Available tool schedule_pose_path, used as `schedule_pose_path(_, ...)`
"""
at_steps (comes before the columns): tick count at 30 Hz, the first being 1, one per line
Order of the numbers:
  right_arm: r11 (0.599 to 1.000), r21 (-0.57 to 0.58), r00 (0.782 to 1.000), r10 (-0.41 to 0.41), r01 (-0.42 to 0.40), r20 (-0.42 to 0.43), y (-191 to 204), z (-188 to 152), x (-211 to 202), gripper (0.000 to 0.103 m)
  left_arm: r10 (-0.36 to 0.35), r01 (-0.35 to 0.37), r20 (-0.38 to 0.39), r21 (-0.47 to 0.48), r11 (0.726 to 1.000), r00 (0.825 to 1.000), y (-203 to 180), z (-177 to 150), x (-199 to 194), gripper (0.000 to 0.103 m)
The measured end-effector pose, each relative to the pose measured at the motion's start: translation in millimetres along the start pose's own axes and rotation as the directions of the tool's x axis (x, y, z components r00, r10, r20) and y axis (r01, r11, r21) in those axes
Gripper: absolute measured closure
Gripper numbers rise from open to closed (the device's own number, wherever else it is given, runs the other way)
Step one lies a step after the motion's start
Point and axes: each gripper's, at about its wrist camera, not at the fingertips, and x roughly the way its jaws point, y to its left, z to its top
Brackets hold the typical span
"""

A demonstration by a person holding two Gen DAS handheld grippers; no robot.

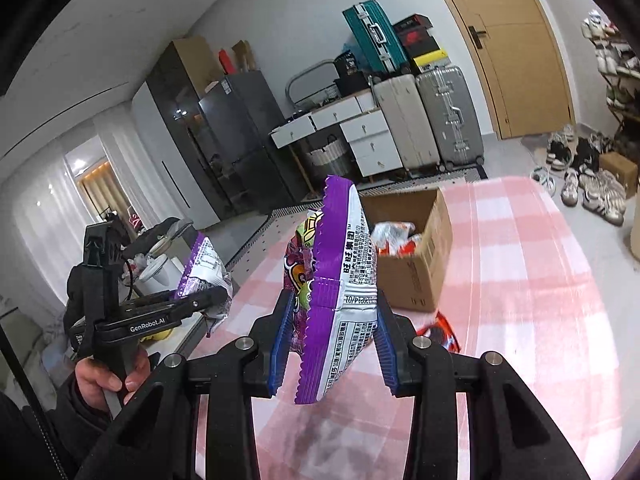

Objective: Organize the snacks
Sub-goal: 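Carry both purple snack bags up over the cardboard box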

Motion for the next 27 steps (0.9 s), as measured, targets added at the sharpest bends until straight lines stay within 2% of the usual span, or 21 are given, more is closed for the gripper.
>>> schedule_pose_path(5, 0.999, -0.023, 0.999, 0.035, -0.035, 0.013, 13, 21, 1, 0.066, -0.027, 0.027, 0.021, -0.006, 1.0, 0.999, -3, 15, -7, 0.067)
schedule_pose_path(13, 0.998, -0.058, 0.999, 0.04, -0.039, 0.015, 24, 57, 7, 0.066, -0.05, 0.05, 0.029, 0.029, 0.998, 0.998, -15, 46, -12, 0.067)
schedule_pose_path(19, 0.995, -0.095, 0.999, 0.02, -0.017, 0.034, 25, 76, 3, 0.066, -0.077, 0.077, 0.011, 0.028, 0.997, 0.997, -23, 71, 0, 0.067)
schedule_pose_path(27, 0.994, -0.114, 1.0, 0.008, -0.005, 0.028, 18, 106, 19, 0.066, -0.055, 0.056, -0.006, 0.053, 0.997, 0.998, -34, 106, 21, 0.067)
